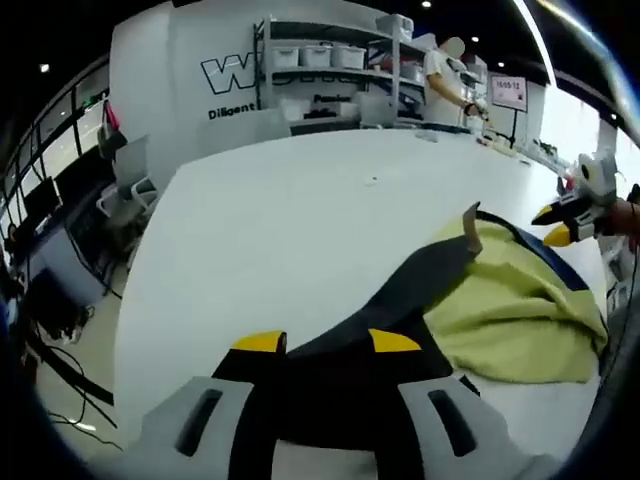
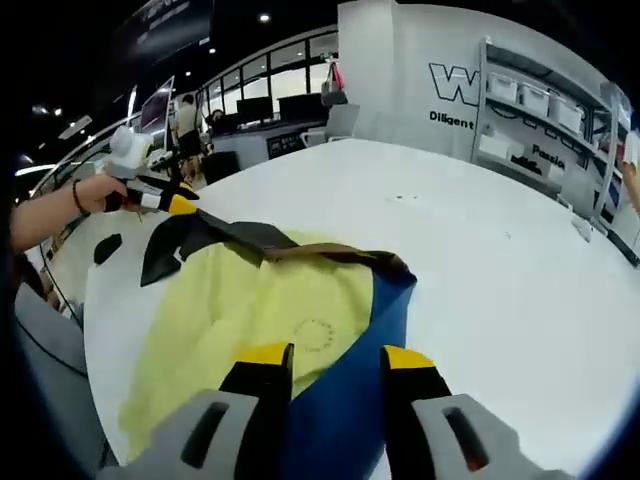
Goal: Fold the garment on the visible template until the final outline fits inside the template.
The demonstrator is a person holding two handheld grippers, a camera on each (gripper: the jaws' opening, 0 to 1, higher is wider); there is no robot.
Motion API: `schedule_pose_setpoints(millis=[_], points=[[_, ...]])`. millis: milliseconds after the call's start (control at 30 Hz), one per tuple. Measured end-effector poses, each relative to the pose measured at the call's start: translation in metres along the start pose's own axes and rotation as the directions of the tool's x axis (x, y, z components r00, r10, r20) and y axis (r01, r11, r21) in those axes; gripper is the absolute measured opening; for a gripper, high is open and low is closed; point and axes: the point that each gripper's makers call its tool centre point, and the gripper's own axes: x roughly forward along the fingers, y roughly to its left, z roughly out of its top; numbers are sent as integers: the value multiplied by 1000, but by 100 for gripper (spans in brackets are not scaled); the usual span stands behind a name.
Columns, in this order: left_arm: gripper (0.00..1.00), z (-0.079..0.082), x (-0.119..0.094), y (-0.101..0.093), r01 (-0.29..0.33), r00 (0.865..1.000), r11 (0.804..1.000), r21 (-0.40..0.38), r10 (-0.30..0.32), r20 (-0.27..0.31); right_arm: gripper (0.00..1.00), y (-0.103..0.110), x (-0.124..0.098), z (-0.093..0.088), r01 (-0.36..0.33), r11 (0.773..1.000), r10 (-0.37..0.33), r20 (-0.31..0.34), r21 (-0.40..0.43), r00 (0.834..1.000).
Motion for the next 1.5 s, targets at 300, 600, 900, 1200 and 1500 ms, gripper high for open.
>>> schedule_pose_setpoints(millis=[300, 600, 900, 1200, 1500], points=[[23, 16, 14, -33, 104, 993, 991, 82, -108, 39, 29, -19, 14, -1, 48, 999, -48, -47, -9, 998], [24, 16, 30, -61, 167, 985, 960, 224, -170, -6, 24, -29, 29, 1, 64, 998, -65, -61, -19, 996], [22, 4, 43, -73, 194, 981, 929, 314, -181, -69, 11, -30, 33, -14, 68, 998, -68, -130, -5, 989], [0, 1, 55, -71, 177, 984, 921, 346, -154, -93, 0, -35, 35, -15, 84, 996, -83, -144, -2, 986], [0, 8, 53, -72, 199, 980, 945, 258, -186, -76, 0, -37, 28, -6, 97, 995, -93, -100, 37, 991]])
